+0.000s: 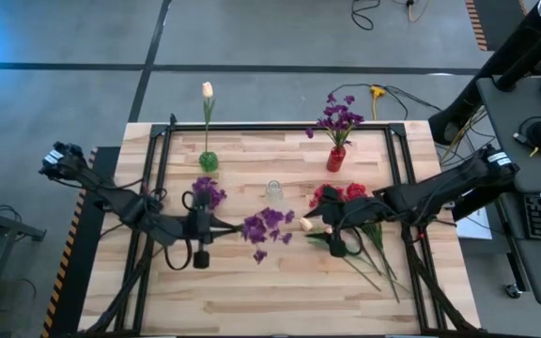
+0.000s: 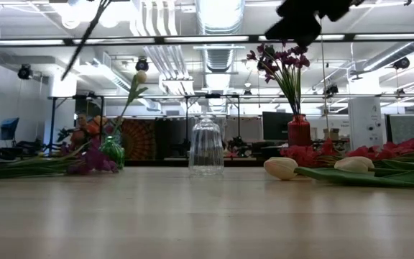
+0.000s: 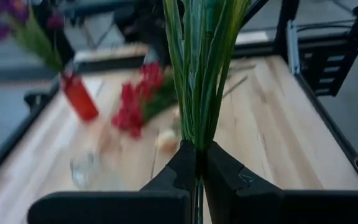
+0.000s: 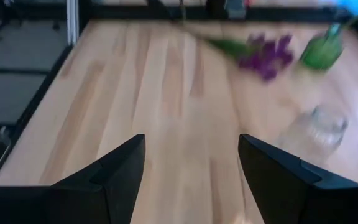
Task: Sort flowers into vase by color
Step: Put the bottom violet flowers into the red vase
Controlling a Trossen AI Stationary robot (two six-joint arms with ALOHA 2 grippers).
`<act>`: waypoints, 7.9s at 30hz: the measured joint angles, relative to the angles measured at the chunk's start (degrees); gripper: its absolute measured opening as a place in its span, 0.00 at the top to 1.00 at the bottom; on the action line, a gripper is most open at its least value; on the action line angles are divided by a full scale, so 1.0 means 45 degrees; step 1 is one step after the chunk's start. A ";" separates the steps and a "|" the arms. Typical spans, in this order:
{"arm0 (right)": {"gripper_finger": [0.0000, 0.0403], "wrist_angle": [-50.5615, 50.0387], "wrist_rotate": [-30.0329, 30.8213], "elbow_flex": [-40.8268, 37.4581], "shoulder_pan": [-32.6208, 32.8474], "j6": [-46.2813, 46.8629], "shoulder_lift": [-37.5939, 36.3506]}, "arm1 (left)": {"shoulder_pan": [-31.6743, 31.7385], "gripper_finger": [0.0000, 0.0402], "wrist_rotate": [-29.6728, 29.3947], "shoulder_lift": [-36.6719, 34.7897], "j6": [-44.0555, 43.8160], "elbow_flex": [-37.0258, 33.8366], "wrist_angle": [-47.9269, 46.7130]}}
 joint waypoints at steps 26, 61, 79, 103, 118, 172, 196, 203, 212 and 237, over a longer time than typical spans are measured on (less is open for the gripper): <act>0.38 1.0436 -0.0693 0.1192 -0.0034 -0.3438 0.5082 | 0.0648 1.00 0.1054 0.2984 0.3074 -0.3194 1.0738; 0.68 0.9906 -0.1014 0.2220 -0.0039 -0.3715 0.5641 | 0.1452 1.00 0.1146 0.4729 0.3114 -0.2706 1.2059; 0.96 0.9901 -0.0917 0.2216 -0.0065 -0.3995 0.5620 | 0.1443 0.85 0.0563 0.4710 0.2981 -0.2701 1.1978; 0.97 0.6210 -0.0939 0.2206 -0.3173 -0.2881 0.2768 | 0.1409 0.54 -0.0843 0.0200 0.1210 -0.2696 0.3609; 0.97 0.2572 -0.1737 0.4682 -0.4472 -0.2548 0.3415 | 0.1409 0.54 -0.2662 -0.1007 0.0954 -0.2701 0.1620; 0.97 0.4976 -0.2335 0.2954 -0.5683 -0.2426 0.3449 | 0.1409 0.57 -0.2662 -0.0992 0.0713 -0.2706 0.1427; 0.77 0.4940 -0.2330 0.2944 -0.5683 -0.2271 0.3449 | 0.1407 0.57 -0.2662 -0.0987 0.0676 -0.2706 0.1407; 0.70 0.4850 -0.2332 0.2944 -0.5683 -0.2296 0.3449 | 0.1409 0.57 -0.2657 -0.0987 0.0676 -0.2706 0.1393; 0.57 0.4188 -0.2335 0.2949 -0.5673 -0.2291 0.3353 | 0.1407 0.57 -0.2660 -0.0987 0.0622 -0.2706 0.1278; 0.30 0.0198 -0.2312 0.3988 -0.5673 -0.1536 0.2536 | 0.1408 0.57 -0.2870 -0.0987 0.0202 -0.2711 0.0922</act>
